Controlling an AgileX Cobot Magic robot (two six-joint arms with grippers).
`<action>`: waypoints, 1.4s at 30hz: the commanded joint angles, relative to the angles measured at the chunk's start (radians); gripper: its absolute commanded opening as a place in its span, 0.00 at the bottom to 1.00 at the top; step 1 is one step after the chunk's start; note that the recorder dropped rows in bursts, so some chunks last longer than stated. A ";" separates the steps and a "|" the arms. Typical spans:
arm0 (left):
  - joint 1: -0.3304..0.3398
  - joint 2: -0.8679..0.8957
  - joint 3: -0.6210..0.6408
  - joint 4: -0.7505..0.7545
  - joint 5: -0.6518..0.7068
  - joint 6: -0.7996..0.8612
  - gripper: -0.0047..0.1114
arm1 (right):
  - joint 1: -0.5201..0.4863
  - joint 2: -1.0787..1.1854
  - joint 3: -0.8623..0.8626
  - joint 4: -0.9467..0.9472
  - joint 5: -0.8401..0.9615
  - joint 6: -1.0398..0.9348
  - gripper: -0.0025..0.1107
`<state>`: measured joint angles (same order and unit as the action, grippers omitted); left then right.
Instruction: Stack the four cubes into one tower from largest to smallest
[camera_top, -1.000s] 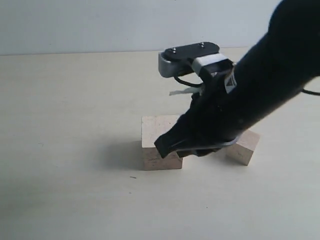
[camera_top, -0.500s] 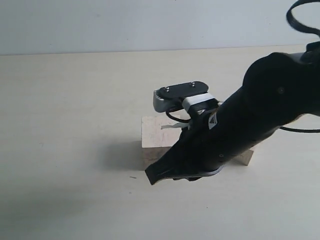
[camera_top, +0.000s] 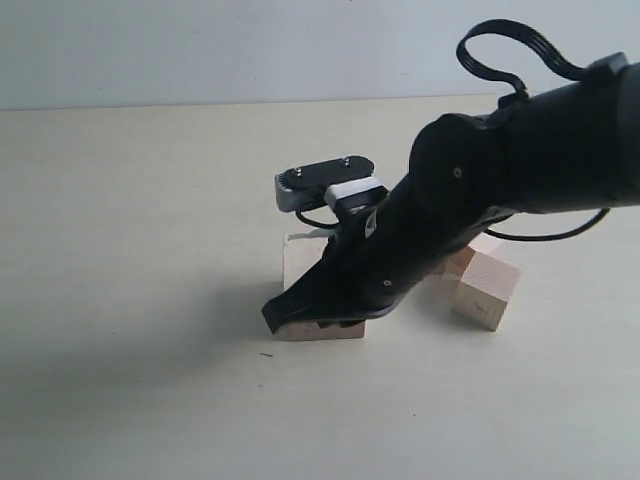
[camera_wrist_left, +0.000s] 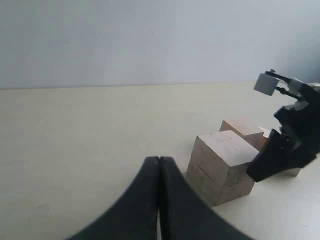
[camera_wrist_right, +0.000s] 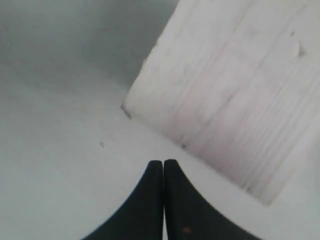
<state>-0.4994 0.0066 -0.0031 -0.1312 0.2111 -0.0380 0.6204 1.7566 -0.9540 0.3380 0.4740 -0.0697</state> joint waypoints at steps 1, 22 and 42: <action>0.003 -0.007 0.003 -0.002 -0.003 0.003 0.04 | -0.030 0.061 -0.086 -0.035 0.024 -0.011 0.03; 0.003 -0.007 0.003 -0.002 -0.003 0.003 0.04 | -0.116 -0.211 -0.083 -0.277 0.247 0.127 0.04; 0.003 -0.007 0.003 -0.002 -0.003 0.003 0.04 | -0.202 0.036 -0.129 -0.255 0.119 0.119 0.04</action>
<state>-0.4994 0.0066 -0.0031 -0.1312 0.2111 -0.0380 0.4221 1.7733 -1.0513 0.0756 0.6206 0.0553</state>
